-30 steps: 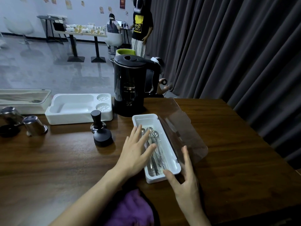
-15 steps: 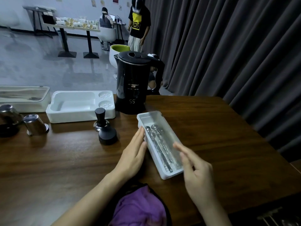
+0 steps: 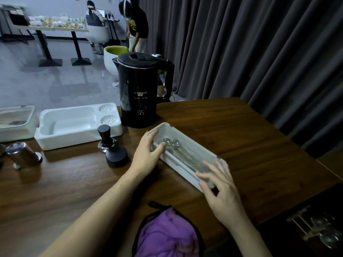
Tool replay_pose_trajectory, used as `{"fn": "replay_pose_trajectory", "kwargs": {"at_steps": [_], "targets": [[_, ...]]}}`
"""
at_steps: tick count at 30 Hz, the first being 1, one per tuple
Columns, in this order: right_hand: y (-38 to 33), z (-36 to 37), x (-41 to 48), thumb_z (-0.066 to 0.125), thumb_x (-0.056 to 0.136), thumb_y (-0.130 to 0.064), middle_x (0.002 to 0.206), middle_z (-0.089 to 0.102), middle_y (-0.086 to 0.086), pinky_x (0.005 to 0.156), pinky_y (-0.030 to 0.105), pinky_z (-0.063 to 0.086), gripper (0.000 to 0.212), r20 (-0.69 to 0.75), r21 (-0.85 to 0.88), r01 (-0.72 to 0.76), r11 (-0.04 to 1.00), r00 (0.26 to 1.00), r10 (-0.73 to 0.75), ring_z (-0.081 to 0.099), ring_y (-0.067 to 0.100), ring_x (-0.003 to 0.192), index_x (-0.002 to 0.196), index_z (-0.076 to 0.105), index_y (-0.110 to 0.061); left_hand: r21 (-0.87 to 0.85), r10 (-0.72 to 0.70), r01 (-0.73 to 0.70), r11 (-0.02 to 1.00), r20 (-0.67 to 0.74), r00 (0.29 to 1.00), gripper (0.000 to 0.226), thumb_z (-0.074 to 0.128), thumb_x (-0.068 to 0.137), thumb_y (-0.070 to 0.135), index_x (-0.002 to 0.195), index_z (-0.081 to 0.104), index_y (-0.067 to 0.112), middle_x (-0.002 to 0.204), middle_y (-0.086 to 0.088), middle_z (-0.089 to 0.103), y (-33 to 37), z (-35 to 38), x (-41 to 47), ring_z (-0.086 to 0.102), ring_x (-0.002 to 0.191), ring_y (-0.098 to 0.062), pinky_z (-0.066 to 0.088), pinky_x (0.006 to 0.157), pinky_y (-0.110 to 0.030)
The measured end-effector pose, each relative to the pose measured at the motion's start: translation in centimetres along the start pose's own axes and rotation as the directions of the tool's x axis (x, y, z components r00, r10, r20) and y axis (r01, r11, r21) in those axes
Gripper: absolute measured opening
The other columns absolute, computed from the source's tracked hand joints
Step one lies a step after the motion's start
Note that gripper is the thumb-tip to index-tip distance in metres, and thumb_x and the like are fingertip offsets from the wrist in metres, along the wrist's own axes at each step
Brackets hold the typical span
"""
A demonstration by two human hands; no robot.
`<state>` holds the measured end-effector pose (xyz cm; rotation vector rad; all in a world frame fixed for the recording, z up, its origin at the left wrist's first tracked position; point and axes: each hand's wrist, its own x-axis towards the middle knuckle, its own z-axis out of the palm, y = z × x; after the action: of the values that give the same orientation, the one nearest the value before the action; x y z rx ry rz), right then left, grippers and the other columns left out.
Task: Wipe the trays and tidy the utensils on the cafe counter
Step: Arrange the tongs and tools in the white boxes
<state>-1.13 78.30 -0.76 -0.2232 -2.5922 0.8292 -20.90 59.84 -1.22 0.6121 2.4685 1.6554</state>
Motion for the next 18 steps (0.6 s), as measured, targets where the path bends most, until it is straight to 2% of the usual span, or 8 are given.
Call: {"fn": "replay_pose_trajectory", "kwargs": {"at_steps": [2, 4, 7, 9, 12, 16, 18], "targets": [[0.9, -0.5, -0.3, 0.061, 0.099, -0.022, 0.158, 0.030, -0.020, 0.122, 0.039, 0.018, 0.029, -0.048, 0.044, -0.145, 0.988, 0.988, 0.147, 0.009, 0.004, 0.153, 0.110, 0.071, -0.047, -0.056, -0.019, 0.016, 0.998, -0.045, 0.999, 0.067, 0.067, 0.094, 0.048, 0.152, 0.036, 0.038, 0.152, 0.017, 0.039, 0.1, 0.3, -1.6, 0.035, 0.135, 0.001, 0.036, 0.112, -0.032], [1.2, -0.8, -0.4, 0.058, 0.100, -0.027, 0.164, 0.017, -0.017, 0.120, 0.041, 0.029, 0.031, -0.077, 0.099, -0.265, 0.959, 0.959, 0.273, 0.013, 0.010, 0.153, 0.117, 0.067, -0.052, -0.048, -0.048, 0.045, 0.998, -0.064, 0.997, 0.071, 0.071, 0.088, 0.057, 0.149, 0.037, 0.044, 0.143, 0.020, 0.040, 0.3, 0.5, -3.2, 0.038, 0.129, 0.001, 0.036, 0.102, -0.029], [0.9, -0.9, 0.0, 0.055, 0.094, -0.050, 0.168, 0.007, -0.011, 0.116, 0.044, 0.038, 0.039, -0.042, 0.219, -0.388, 0.895, 0.913, 0.406, 0.023, 0.013, 0.149, 0.133, 0.055, -0.055, 0.007, -0.062, 0.062, 0.998, -0.059, 0.996, 0.070, 0.068, 0.084, 0.066, 0.146, 0.039, 0.050, 0.137, 0.019, 0.044, 0.4, 0.4, -4.4, 0.044, 0.123, -0.003, 0.039, 0.097, -0.029], [1.4, -0.9, 0.5, 0.052, 0.088, -0.062, 0.166, 0.017, -0.008, 0.114, 0.044, 0.041, 0.054, -0.063, 0.268, -0.413, 0.871, 0.894, 0.443, 0.033, 0.016, 0.146, 0.142, 0.046, -0.054, 0.034, -0.059, 0.062, 0.998, -0.068, 0.996, 0.067, 0.064, 0.087, 0.066, 0.148, 0.038, 0.052, 0.142, 0.018, 0.047, 0.5, 0.3, -4.6, 0.048, 0.125, -0.005, 0.042, 0.099, -0.031], [2.4, -1.0, 1.8, 0.051, 0.086, -0.067, 0.155, 0.044, -0.008, 0.108, 0.039, 0.047, 0.067, -0.084, 0.318, -0.434, 0.843, 0.873, 0.481, 0.047, 0.014, 0.137, 0.149, 0.038, -0.048, 0.061, -0.055, 0.062, 0.996, -0.102, 0.993, 0.063, 0.057, 0.094, 0.061, 0.152, 0.033, 0.054, 0.146, 0.013, 0.052, 0.7, 0.3, -4.5, 0.052, 0.128, -0.008, 0.044, 0.104, -0.035], [3.4, -1.1, 4.0, 0.060, 0.091, -0.055, 0.147, 0.053, -0.003, 0.092, 0.028, 0.049, 0.062, -0.104, 0.317, -0.441, 0.840, 0.864, 0.493, 0.054, 0.012, 0.121, 0.149, 0.044, -0.038, 0.082, -0.111, 0.122, 0.989, -0.129, 0.985, 0.065, 0.063, 0.093, 0.058, 0.151, 0.036, 0.053, 0.120, 0.007, 0.070, 1.4, 0.8, -3.8, 0.063, 0.111, -0.008, 0.045, 0.087, -0.028], [4.2, -1.7, 5.7, 0.066, 0.090, -0.050, 0.144, 0.055, -0.002, 0.082, 0.022, 0.049, 0.060, -0.125, 0.348, -0.436, 0.830, 0.856, 0.502, 0.053, 0.009, 0.113, 0.146, 0.048, -0.039, 0.069, -0.098, 0.108, 0.992, -0.144, 0.985, 0.068, 0.064, 0.092, 0.057, 0.153, 0.034, 0.050, 0.123, 0.014, 0.067, 2.2, 1.6, -2.9, 0.061, 0.112, -0.005, 0.046, 0.090, -0.027]]}}
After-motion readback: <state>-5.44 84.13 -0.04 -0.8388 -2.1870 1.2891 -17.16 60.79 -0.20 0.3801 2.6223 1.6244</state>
